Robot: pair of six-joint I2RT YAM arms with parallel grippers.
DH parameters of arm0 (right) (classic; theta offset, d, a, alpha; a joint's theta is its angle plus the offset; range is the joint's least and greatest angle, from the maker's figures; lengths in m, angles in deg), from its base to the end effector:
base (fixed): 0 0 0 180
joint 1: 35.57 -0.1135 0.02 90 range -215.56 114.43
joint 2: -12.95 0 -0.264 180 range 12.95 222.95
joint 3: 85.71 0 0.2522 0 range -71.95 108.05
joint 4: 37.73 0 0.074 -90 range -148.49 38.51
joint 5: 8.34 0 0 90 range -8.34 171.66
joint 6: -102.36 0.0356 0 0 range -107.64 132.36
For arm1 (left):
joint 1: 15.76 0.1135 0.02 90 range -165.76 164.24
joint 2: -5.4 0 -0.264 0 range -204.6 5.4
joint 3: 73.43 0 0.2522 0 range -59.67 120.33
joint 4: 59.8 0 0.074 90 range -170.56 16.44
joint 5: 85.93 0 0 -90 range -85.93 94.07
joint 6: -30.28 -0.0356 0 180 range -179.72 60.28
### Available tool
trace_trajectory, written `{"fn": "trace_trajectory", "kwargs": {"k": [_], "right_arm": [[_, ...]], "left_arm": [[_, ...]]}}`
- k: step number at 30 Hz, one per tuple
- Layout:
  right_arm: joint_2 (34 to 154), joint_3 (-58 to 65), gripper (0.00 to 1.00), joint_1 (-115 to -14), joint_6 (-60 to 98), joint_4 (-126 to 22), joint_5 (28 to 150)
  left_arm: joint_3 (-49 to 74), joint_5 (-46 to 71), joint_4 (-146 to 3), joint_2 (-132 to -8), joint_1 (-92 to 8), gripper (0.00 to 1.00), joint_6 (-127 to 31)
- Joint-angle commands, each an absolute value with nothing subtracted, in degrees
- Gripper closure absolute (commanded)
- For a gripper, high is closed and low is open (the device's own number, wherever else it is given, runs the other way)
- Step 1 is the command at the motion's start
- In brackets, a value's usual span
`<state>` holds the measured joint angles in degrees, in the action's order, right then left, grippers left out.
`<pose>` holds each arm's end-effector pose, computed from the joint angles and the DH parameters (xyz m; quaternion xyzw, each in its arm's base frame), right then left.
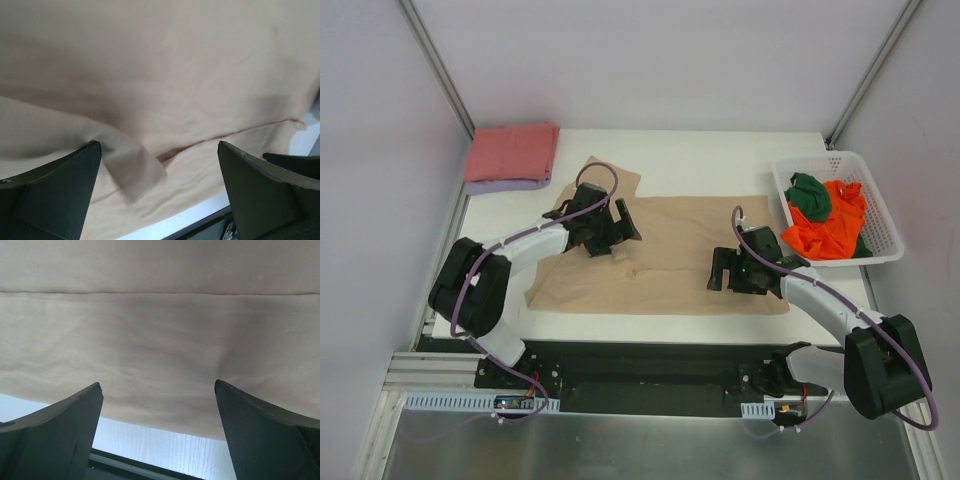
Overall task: Fold and stack the t-shirts
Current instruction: Fold the flattened tshirt in 1/3 of the way
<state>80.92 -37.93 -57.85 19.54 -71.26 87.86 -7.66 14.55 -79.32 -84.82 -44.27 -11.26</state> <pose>0.2043 0.0879 0.1830 -0.1414 0.9385 0.1287 0.2876 0.2861 -0.1627 0.1974 -0.1236 0.9089 -0.3081 0.2525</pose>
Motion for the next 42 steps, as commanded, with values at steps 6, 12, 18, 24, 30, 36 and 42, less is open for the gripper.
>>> {"fn": "trace_trajectory", "kwargs": {"k": [6, 12, 18, 24, 30, 36, 42], "right_arm": [[76.1, -37.5, 0.04, -57.7, 18.9, -74.2, 84.0], [71.6, -38.1, 0.04, -57.7, 20.2, -75.2, 82.5], [73.4, -35.7, 0.04, -57.4, 22.2, -75.5, 78.6], [81.0, -34.6, 0.04, -57.6, 26.9, -70.1, 84.2], [85.9, -35.0, 0.04, -59.6, 29.6, -69.9, 83.3], [83.3, -38.3, 0.04, -61.3, 30.2, -71.1, 84.9], [78.8, -41.3, 0.04, -64.7, 32.2, -74.2, 84.7]], "left_arm": [[18.5, 11.6, -84.0, -95.1, -44.2, 0.01, -29.6], [11.5, 11.6, -85.4, -86.9, -44.3, 0.01, -30.3], [-5.6, 2.9, -84.9, -76.1, -44.0, 0.01, -27.6], [-15.4, 0.7, -83.8, -70.9, -43.0, 0.01, -22.6], [-22.8, 0.6, -83.3, -69.8, -41.0, 0.01, -19.7], [-33.5, -0.5, -84.3, -61.8, -39.9, 0.01, -16.9], [-38.5, -2.4, -92.2, -54.5, -39.6, 0.01, -13.2]]}}
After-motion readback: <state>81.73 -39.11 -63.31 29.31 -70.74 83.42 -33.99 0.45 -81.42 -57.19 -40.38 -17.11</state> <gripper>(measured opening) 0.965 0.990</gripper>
